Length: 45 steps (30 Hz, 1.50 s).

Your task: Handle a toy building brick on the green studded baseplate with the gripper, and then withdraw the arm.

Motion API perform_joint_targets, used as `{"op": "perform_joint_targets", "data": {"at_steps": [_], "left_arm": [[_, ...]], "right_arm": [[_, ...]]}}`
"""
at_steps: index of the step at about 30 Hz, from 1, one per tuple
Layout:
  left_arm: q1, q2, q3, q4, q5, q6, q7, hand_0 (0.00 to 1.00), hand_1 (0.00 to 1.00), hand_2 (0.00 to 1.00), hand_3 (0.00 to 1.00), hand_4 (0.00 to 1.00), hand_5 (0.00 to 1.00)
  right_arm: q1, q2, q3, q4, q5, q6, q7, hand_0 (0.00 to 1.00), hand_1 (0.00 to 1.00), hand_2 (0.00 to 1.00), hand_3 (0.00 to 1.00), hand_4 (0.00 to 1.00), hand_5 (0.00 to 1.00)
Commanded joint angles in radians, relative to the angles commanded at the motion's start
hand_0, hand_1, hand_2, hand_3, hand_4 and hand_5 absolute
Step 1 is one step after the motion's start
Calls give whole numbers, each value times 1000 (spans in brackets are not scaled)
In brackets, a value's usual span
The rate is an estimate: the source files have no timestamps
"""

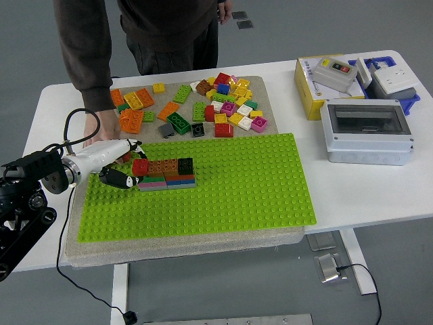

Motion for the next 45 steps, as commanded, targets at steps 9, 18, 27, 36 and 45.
{"op": "perform_joint_targets", "data": {"at_steps": [9,18,27,36,45], "left_arm": [[-5,9,6,-6,-6,-6,2,998,996,989,717,695,300],[-8,19,9,-14,-13,-6,1,998,997,990,715,695,300],[-10,20,3,-16,-12,2,-5,998,997,992,717,698,302],[-18,37,4,-32,-17,-6,-3,998,995,991,717,699,303],[-28,71,22,-46,-31,-7,-10,997,992,989,715,703,308]], "right_arm": [[-1,-1,3,0,-5,-2,-2,637,569,545,797,678,998],[-5,-2,18,0,-26,-2,-4,639,567,543,798,676,998],[-8,-2,26,0,-42,-3,-4,637,566,537,796,674,998],[-11,-2,24,0,-40,-4,-4,637,564,537,797,674,998],[-14,-5,37,0,-47,-3,-3,637,565,531,796,674,998]]}}
